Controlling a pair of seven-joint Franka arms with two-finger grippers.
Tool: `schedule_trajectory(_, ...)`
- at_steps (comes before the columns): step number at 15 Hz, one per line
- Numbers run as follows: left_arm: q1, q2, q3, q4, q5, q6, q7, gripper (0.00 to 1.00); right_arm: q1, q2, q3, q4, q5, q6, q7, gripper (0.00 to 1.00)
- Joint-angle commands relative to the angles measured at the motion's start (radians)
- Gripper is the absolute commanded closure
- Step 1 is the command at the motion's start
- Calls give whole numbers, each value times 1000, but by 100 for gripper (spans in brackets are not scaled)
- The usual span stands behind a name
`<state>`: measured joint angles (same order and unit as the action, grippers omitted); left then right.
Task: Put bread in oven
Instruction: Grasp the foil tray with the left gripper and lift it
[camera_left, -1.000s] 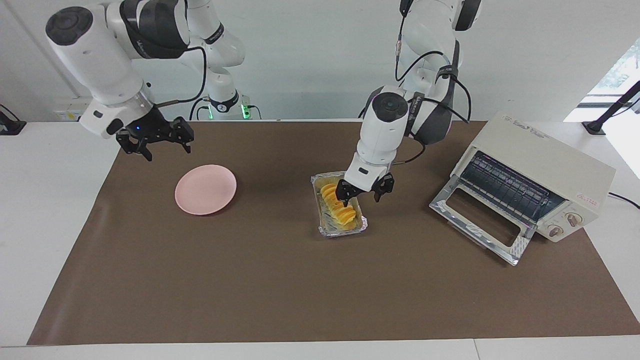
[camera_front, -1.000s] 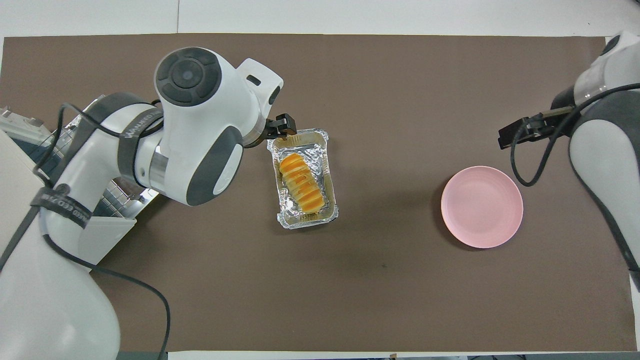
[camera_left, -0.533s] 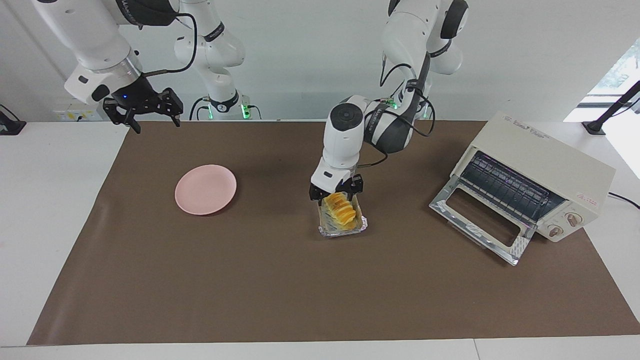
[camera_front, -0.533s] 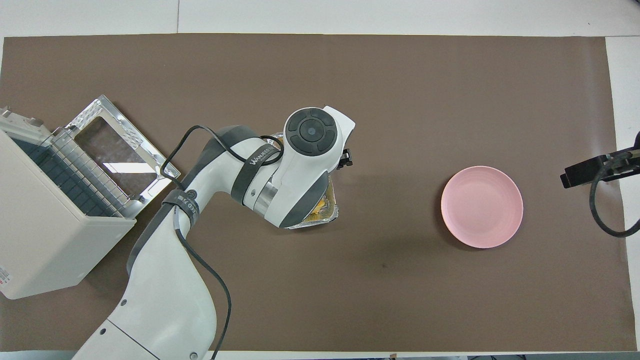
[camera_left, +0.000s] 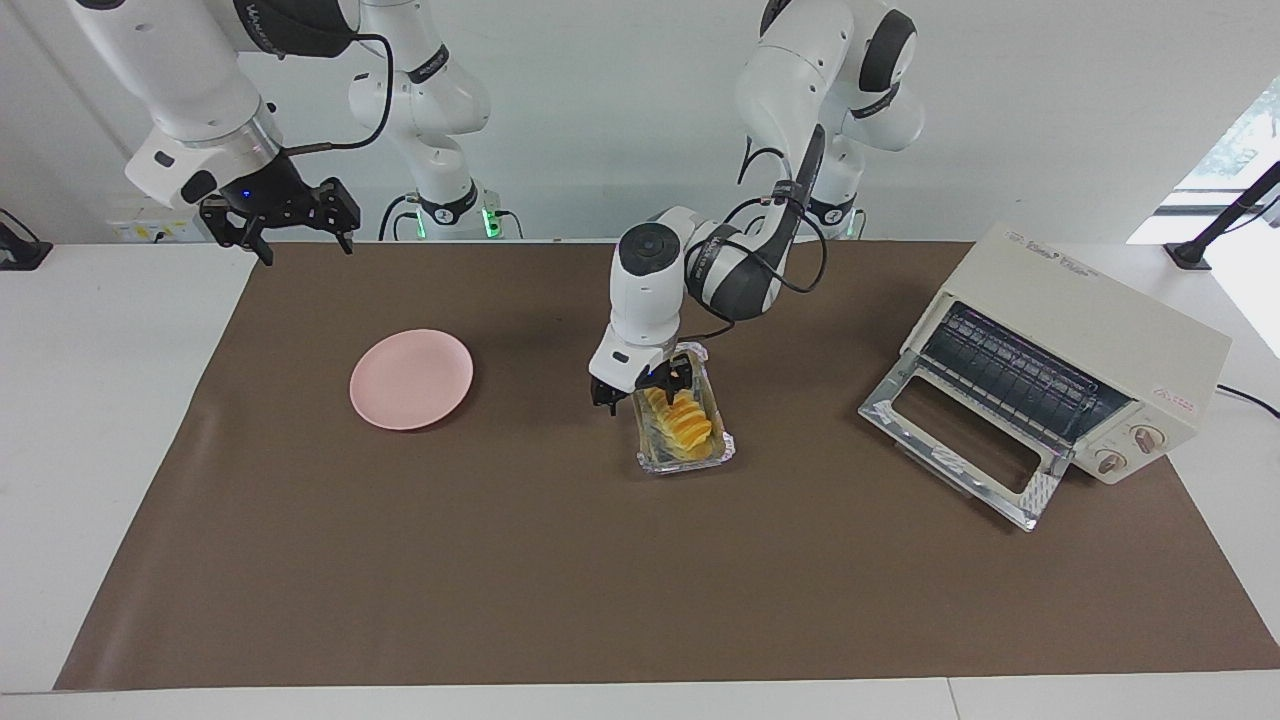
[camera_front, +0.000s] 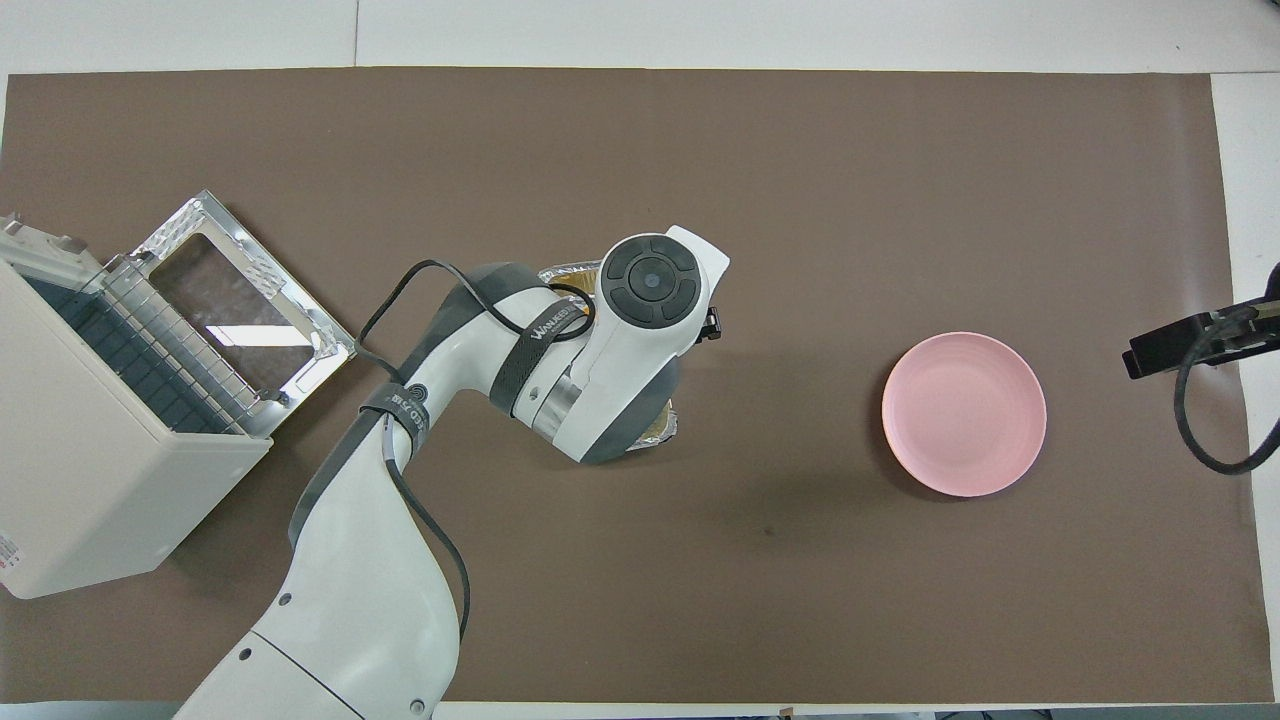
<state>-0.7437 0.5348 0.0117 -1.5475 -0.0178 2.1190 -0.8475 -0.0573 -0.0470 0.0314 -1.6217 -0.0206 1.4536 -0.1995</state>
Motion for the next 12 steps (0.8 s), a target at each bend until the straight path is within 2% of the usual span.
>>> schedule_trajectory(1, -22, 10, 14, 6, 16, 29, -44, 22, -19, -19, 15, -23, -10, 14, -11, 0)
schedule_trajectory(3, -23, 8, 14, -17, 16, 30, -47, 35, -22, -19, 15, -23, -9, 14, -6, 0)
schedule_trajectory(6, -32, 2, 14, -43, 16, 26, -47, 46, -26, -17, 12, -21, -9, 16, -5, 0)
schedule_trajectory(8, -36, -5, 14, -66, 16, 24, -47, 66, -45, -17, 12, -21, -10, 10, -6, 0)
schedule_trajectory(10, -36, -6, 14, -65, 16, 30, -61, 95, -46, -17, 12, -21, -9, 10, -6, 0)
schedule_trajectory(11, -36, -6, 14, -65, 16, 29, -62, 100, -46, -17, 12, -21, -9, 8, -9, 0)
schedule_trajectory(12, -42, -7, 14, -65, 16, 23, -64, 100, -46, -17, 12, -21, -9, 5, -11, 0)
